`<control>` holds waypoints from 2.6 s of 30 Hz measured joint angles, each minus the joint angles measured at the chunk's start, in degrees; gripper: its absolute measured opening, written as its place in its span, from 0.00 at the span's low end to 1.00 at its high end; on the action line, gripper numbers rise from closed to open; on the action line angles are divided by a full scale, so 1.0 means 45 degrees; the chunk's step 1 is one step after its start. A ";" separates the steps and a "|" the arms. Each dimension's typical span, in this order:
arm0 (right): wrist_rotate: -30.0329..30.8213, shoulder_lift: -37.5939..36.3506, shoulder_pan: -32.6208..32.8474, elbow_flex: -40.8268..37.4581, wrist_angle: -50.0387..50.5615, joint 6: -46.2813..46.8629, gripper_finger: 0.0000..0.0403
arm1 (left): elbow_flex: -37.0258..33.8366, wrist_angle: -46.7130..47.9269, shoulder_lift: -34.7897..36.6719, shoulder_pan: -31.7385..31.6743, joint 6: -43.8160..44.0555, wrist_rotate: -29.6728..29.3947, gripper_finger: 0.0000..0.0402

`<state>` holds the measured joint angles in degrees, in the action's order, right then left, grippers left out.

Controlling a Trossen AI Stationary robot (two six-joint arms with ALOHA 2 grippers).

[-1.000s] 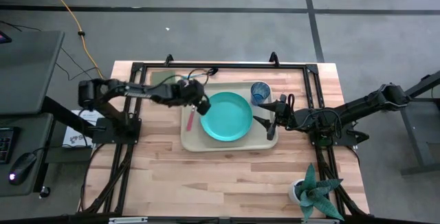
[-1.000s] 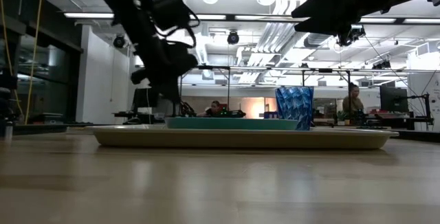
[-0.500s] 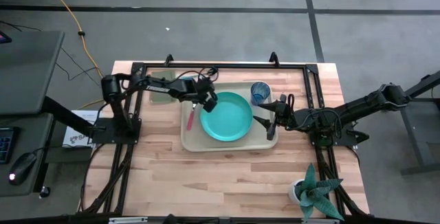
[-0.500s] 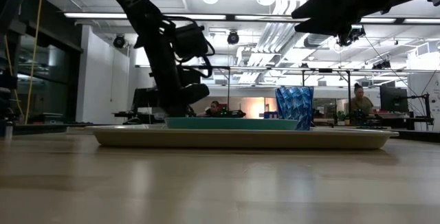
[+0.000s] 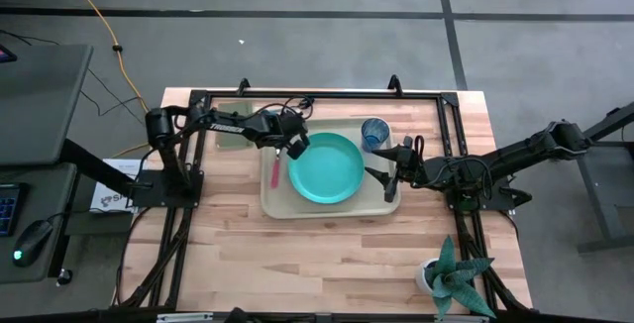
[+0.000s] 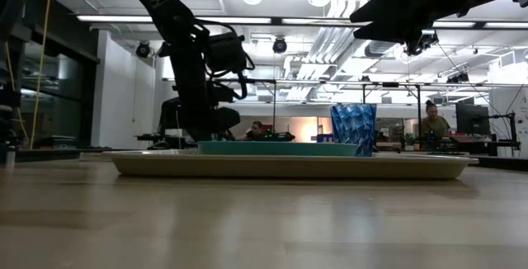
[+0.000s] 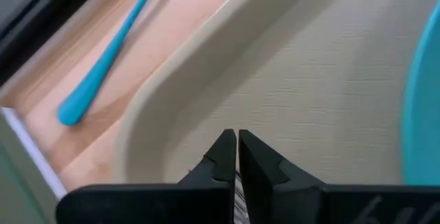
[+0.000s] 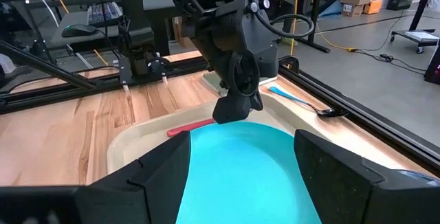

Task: Pick and place plate/cup/fork/spoon on tray
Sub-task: Put the pink fork to the left side of the green plate on the gray serving tray, then put the blue spoon to the right side of the pink fork on the gray serving tray

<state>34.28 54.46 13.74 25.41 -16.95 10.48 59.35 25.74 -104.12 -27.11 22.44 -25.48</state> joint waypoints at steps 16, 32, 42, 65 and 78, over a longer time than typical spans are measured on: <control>-0.0005 0.0000 0.0004 0.0000 0.0005 0.0000 0.63 | 0.0534 0.1202 0.4810 -0.1516 -0.2962 -0.0941 0.00; -0.0019 0.0000 -0.1011 0.0000 0.0253 -0.0070 0.63 | 0.2016 -0.1300 0.0309 -0.4040 -0.5528 0.4140 0.25; -0.0128 0.0000 -0.2203 0.0000 0.0337 -0.0059 0.63 | 0.7351 0.4470 -0.3589 -0.4091 -0.7528 0.4103 0.45; -0.0169 0.0000 -0.2298 0.0000 0.0942 0.0340 0.63 | 0.8155 0.4657 -0.5280 -0.4726 -0.9618 0.5207 0.46; -0.0165 0.0000 -0.2298 0.0000 0.0942 0.0277 0.63 | 0.8157 0.4561 -0.5405 -0.4498 -0.9789 0.3671 0.03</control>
<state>33.54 54.46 3.40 25.41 -12.71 11.73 96.06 46.27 -128.44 -47.35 -21.61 -8.96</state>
